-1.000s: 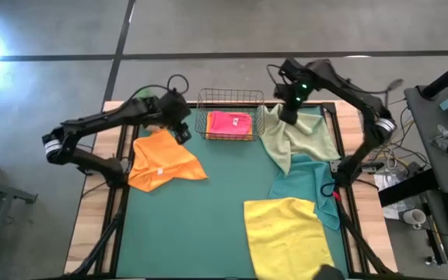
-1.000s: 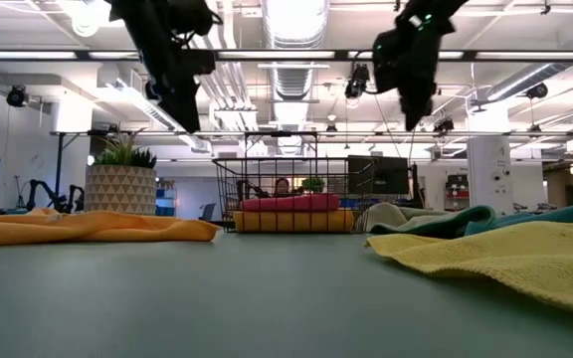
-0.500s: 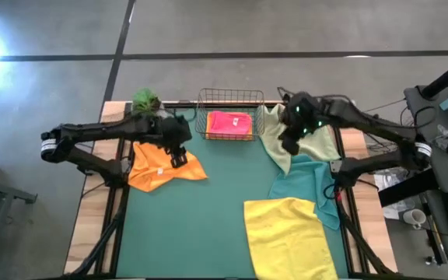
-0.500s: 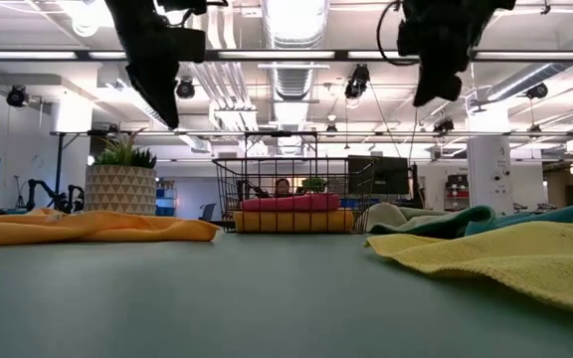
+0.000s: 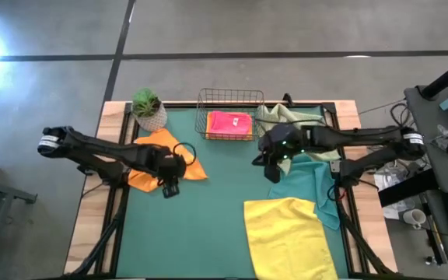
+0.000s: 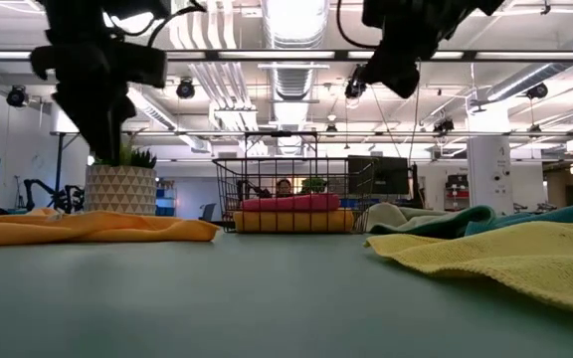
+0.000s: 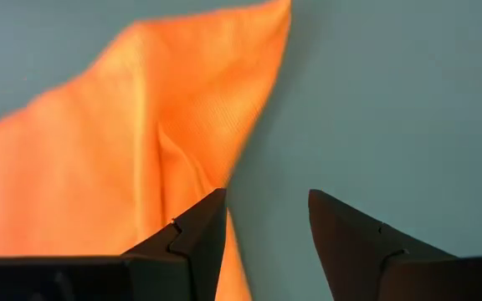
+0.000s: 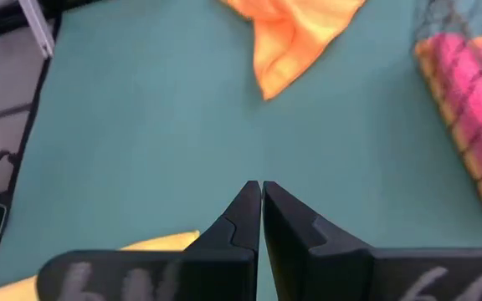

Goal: Fold microfiber towels
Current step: Fold the orange microfiber towel

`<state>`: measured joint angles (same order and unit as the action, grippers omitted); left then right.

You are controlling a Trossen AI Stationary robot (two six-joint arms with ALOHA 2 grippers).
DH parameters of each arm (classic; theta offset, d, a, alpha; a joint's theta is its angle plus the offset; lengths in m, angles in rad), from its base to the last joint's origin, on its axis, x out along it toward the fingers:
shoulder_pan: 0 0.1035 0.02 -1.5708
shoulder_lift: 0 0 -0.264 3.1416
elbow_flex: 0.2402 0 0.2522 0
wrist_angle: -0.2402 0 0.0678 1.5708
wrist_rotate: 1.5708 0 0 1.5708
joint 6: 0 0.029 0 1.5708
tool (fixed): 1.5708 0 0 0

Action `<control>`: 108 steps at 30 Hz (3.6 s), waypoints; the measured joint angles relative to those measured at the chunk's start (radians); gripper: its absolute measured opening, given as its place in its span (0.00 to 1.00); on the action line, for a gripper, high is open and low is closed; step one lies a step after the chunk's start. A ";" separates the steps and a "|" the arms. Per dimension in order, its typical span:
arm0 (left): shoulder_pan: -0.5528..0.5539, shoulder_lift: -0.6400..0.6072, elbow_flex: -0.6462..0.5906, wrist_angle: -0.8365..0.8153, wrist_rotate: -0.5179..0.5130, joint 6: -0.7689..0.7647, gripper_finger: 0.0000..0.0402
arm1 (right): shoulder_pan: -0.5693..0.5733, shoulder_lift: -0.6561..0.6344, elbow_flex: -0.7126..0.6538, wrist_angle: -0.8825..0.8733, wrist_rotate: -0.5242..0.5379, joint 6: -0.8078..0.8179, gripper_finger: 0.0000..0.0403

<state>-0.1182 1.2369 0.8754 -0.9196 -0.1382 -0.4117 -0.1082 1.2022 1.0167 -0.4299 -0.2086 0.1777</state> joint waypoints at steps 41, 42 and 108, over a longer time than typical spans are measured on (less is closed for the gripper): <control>-0.071 -0.396 -0.299 -0.028 -0.047 -0.082 0.39 | -0.019 0.664 0.584 -0.214 -0.030 -0.468 0.29; -0.069 -0.371 -0.300 -0.028 -0.047 -0.089 0.39 | -0.019 0.664 0.584 -0.210 -0.030 -0.468 0.29; 0.112 -0.056 -0.123 0.062 0.060 0.069 0.00 | -0.019 0.677 0.580 -0.173 -0.039 -0.555 0.29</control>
<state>-0.0059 1.1809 0.7525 -0.8581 -0.0780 -0.3427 -0.1270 1.8792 1.5970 -0.6031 -0.2472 -0.3776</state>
